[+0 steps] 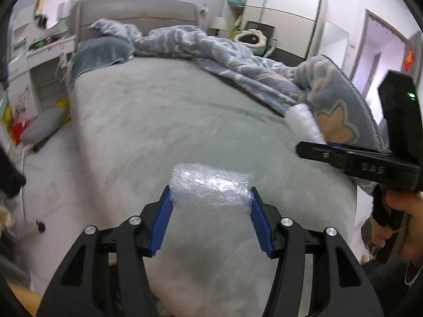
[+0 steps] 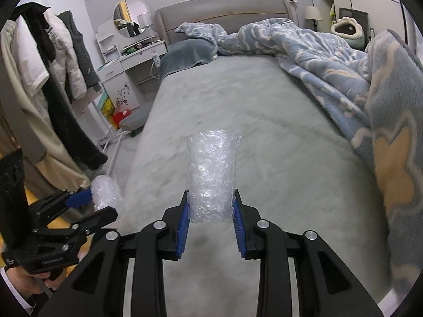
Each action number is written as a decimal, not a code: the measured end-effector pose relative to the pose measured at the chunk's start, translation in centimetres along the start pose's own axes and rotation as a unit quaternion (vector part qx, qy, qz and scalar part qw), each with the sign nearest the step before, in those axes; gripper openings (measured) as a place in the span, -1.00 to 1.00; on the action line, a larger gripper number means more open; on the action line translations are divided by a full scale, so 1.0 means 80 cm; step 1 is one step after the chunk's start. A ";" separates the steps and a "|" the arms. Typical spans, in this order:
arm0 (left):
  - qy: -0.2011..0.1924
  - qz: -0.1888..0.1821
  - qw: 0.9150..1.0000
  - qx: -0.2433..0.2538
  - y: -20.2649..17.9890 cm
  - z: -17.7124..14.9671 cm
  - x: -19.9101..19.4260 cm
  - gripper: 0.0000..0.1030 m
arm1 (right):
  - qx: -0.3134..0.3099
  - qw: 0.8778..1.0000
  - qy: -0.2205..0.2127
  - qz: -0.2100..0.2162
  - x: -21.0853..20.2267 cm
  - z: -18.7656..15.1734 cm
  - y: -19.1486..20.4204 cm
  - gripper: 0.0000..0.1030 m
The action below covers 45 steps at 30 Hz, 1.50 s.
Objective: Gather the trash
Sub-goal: 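Carry both wrapped rolls over the teal bin and open both tools to drop them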
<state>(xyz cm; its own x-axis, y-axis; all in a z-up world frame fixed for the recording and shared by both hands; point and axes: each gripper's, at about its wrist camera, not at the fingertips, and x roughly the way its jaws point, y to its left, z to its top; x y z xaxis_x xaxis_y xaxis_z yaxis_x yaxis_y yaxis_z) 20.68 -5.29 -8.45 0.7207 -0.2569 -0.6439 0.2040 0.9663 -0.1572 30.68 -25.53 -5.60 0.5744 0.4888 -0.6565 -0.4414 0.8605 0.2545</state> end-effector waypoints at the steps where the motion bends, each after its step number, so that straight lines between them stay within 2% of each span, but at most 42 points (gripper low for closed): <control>1: 0.007 0.008 1.000 -0.004 0.006 -0.009 -0.002 0.15 | -0.003 1.000 -0.001 0.003 -0.001 -0.004 0.007 -0.41; 7: 0.062 0.047 0.997 -0.016 0.037 -0.049 -0.005 0.15 | -0.026 0.999 0.012 0.024 -0.004 -0.031 0.054 -0.41; 16: 0.154 0.080 0.981 -0.087 0.097 -0.116 -0.004 0.15 | -0.072 0.994 0.050 0.063 0.023 -0.068 0.142 -0.41; 19: 0.186 0.087 0.972 -0.118 0.118 -0.137 -0.002 0.15 | -0.091 0.990 0.070 0.077 0.036 -0.082 0.178 -0.41; 25: 0.246 0.094 0.947 -0.184 0.162 -0.179 -0.003 0.16 | -0.096 0.985 0.115 0.087 0.068 -0.103 0.219 -0.41; 29: 0.262 0.095 0.936 -0.214 0.186 -0.197 -0.008 0.18 | -0.114 0.978 0.153 0.086 0.098 -0.117 0.247 -0.42; 32: 0.262 0.095 0.930 -0.241 0.201 -0.207 -0.014 0.30 | -0.114 0.974 0.172 0.090 0.116 -0.125 0.261 -0.42; 34: 0.258 0.097 0.929 -0.246 0.208 -0.210 -0.020 0.41 | -0.114 0.973 0.182 0.089 0.127 -0.129 0.267 -0.42; 40: 0.240 0.081 0.931 -0.261 0.223 -0.212 -0.037 0.58 | -0.115 0.964 0.225 0.080 0.160 -0.144 0.279 -0.42; 45: 0.238 0.083 0.923 -0.290 0.254 -0.221 -0.053 0.60 | -0.103 0.955 0.268 0.075 0.191 -0.165 0.283 -0.41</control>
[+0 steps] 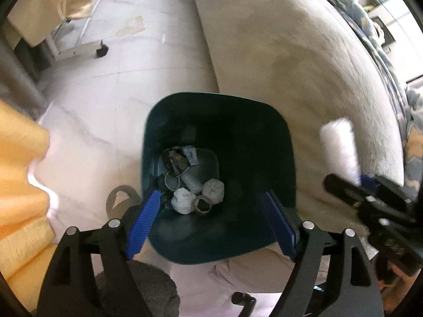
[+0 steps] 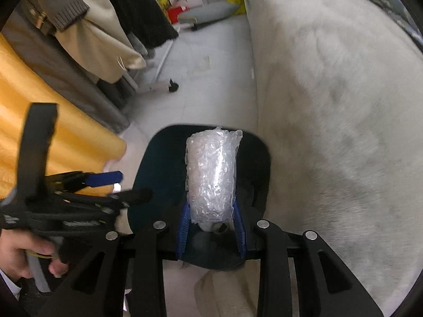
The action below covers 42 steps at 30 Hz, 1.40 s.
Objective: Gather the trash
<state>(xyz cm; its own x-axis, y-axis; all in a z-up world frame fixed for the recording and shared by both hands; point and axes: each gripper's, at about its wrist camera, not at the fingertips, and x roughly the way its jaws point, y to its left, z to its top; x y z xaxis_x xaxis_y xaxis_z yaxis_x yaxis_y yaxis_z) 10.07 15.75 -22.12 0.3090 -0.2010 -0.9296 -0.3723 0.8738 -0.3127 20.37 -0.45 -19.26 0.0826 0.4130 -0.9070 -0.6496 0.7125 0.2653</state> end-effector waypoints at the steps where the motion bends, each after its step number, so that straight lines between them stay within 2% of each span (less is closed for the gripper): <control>1: -0.004 -0.001 1.000 -0.001 0.003 0.000 -0.004 0.60 | 0.000 1.000 0.008 0.001 0.007 0.000 0.001 -0.41; 6: -0.050 0.023 0.998 0.020 0.006 -0.003 -0.037 0.55 | -0.018 0.999 0.045 -0.013 0.041 -0.002 0.015 -0.41; 8: -0.073 0.029 0.996 0.032 0.008 -0.002 -0.053 0.43 | -0.024 0.998 0.059 -0.017 0.054 -0.007 0.020 -0.41; 10: -0.095 0.031 0.994 0.039 0.009 -0.002 -0.068 0.40 | -0.028 0.997 0.070 -0.019 0.065 -0.009 0.024 -0.40; 14: -0.161 0.051 0.983 0.071 0.002 -0.004 -0.106 0.24 | -0.042 0.995 0.087 -0.025 0.086 -0.005 0.036 -0.38; 17: -0.209 0.044 0.972 0.100 -0.010 -0.010 -0.137 0.24 | -0.046 0.994 0.094 -0.025 0.096 -0.004 0.042 -0.37; 18: -0.224 0.042 0.968 0.109 -0.015 -0.013 -0.144 0.24 | -0.049 0.994 0.093 -0.026 0.095 -0.003 0.044 -0.29; 19: -0.239 0.042 0.963 0.118 -0.018 -0.015 -0.153 0.24 | -0.052 0.994 0.089 -0.027 0.093 -0.003 0.046 0.06; 20: -0.261 0.040 0.956 0.129 -0.025 -0.018 -0.166 0.24 | -0.054 0.995 0.082 -0.027 0.090 -0.002 0.047 0.24; 21: -0.272 0.038 0.952 0.132 -0.028 -0.019 -0.172 0.24 | -0.055 0.995 0.074 -0.023 0.085 -0.001 0.047 0.37; 24: -0.307 0.024 0.942 0.134 -0.037 -0.020 -0.195 0.24 | -0.056 0.996 0.060 -0.019 0.073 0.001 0.047 0.37; 27: -0.326 0.032 0.934 0.145 -0.047 -0.019 -0.206 0.22 | -0.052 0.998 0.042 -0.014 0.056 0.002 0.045 0.37; 32: -0.349 0.010 0.921 0.172 -0.073 -0.033 -0.223 0.22 | -0.058 0.998 -0.030 -0.018 -0.018 0.006 0.039 0.38; 34: -0.355 0.008 0.917 0.182 -0.084 -0.041 -0.228 0.29 | -0.069 0.994 -0.073 -0.040 -0.055 0.006 0.039 0.49; 36: -0.364 0.008 0.913 0.185 -0.097 -0.049 -0.234 0.46 | -0.065 0.988 -0.128 -0.058 -0.101 0.004 0.034 0.60; 38: -0.378 0.003 0.905 0.194 -0.109 -0.057 -0.241 0.76 | -0.054 0.980 -0.179 -0.074 -0.145 -0.002 0.023 0.70; 41: -0.400 -0.004 0.891 0.215 -0.135 -0.071 -0.254 0.86 | -0.045 0.960 -0.246 -0.124 -0.206 -0.021 0.008 0.78; 42: -0.403 -0.007 0.889 0.218 -0.141 -0.074 -0.256 0.87 | -0.044 0.954 -0.265 -0.135 -0.224 -0.029 0.003 0.81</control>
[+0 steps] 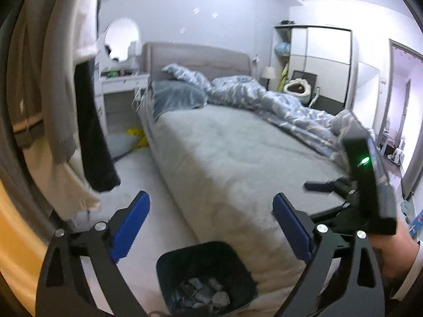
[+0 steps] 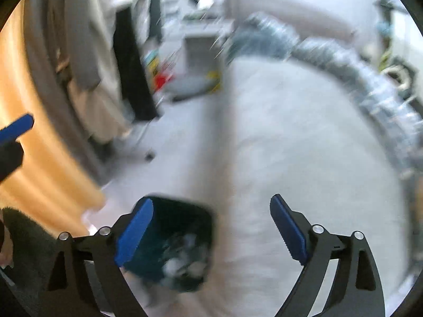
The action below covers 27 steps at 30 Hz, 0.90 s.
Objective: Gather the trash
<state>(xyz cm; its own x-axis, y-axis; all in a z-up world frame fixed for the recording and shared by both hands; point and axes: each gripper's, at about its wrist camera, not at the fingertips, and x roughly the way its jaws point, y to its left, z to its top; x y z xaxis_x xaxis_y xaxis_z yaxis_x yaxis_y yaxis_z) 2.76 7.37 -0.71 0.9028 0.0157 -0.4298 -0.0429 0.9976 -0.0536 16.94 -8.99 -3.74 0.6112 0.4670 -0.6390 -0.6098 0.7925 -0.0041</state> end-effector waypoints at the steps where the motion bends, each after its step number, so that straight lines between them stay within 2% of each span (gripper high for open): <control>1: -0.007 -0.004 1.000 0.003 -0.009 0.003 -0.005 0.90 | 0.001 1.000 -0.016 -0.007 -0.017 0.000 -0.009 0.88; 4: -0.020 -0.010 1.000 0.004 -0.025 0.007 -0.010 0.94 | 0.014 0.998 -0.055 -0.035 -0.067 -0.005 -0.045 0.94; 6: -0.015 -0.012 1.000 0.003 -0.036 0.011 -0.008 0.94 | 0.028 0.995 -0.069 -0.060 -0.089 -0.013 -0.064 0.94; 9: -0.010 0.014 1.000 0.010 -0.048 0.013 -0.006 0.94 | 0.051 0.988 -0.105 -0.103 -0.136 -0.027 -0.104 0.94; 12: -0.011 0.030 0.999 0.007 -0.055 0.011 -0.002 0.94 | 0.064 0.984 -0.118 -0.119 -0.169 -0.043 -0.141 0.94; 20: 0.027 0.015 0.999 -0.007 -0.068 -0.003 0.015 0.94 | 0.063 0.989 -0.093 -0.098 -0.174 -0.078 -0.177 0.94; 27: 0.032 0.023 0.999 0.019 -0.084 -0.009 0.019 0.94 | 0.102 0.986 -0.113 -0.062 -0.186 -0.087 -0.195 0.94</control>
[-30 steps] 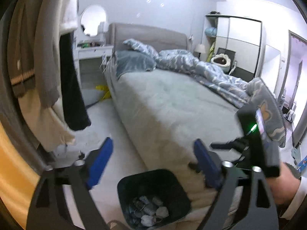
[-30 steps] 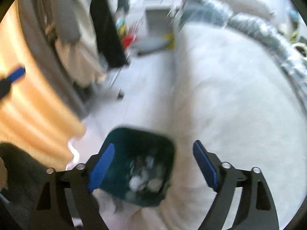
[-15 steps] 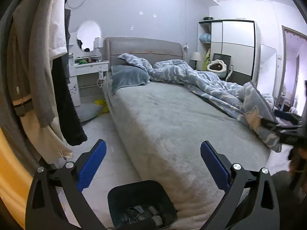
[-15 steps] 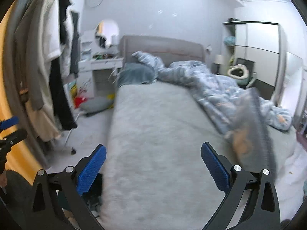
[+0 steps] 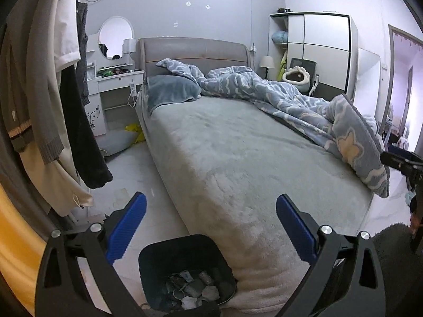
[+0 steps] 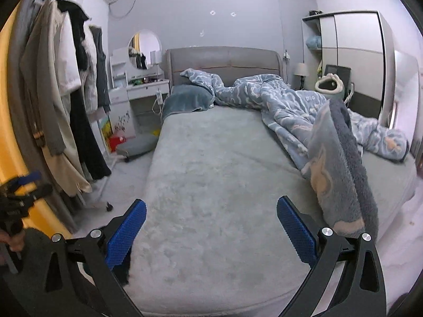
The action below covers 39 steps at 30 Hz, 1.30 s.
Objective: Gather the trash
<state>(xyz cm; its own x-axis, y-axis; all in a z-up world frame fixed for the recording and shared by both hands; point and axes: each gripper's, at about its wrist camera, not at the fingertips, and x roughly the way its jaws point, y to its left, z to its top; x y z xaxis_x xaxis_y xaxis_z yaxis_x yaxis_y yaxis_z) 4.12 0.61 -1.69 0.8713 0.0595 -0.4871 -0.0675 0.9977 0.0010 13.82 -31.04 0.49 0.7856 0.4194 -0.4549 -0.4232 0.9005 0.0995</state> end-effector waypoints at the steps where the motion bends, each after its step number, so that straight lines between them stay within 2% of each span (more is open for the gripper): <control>1: 0.001 0.002 1.000 0.002 -0.001 -0.001 0.001 0.94 | 0.003 1.000 0.002 0.003 0.001 0.000 0.000 0.94; 8: 0.005 0.009 1.000 0.005 0.000 -0.003 0.004 0.93 | -0.006 1.000 0.007 0.019 0.003 -0.001 0.009 0.94; 23: 0.018 0.018 1.000 0.003 -0.003 -0.004 0.012 0.94 | -0.013 1.000 0.010 0.022 0.005 -0.001 0.011 0.94; 39: 0.024 0.011 1.000 -0.007 0.002 -0.006 0.014 0.94 | -0.012 1.000 0.011 0.024 0.007 0.000 0.008 0.94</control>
<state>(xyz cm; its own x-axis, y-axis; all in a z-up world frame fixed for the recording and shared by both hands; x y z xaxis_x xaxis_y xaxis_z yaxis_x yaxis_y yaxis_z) 4.83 0.78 -2.63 0.8450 0.0789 -0.5289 -0.0928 0.9957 0.0002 13.98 -30.26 0.28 0.7544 0.4588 -0.4695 -0.4708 0.8766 0.1001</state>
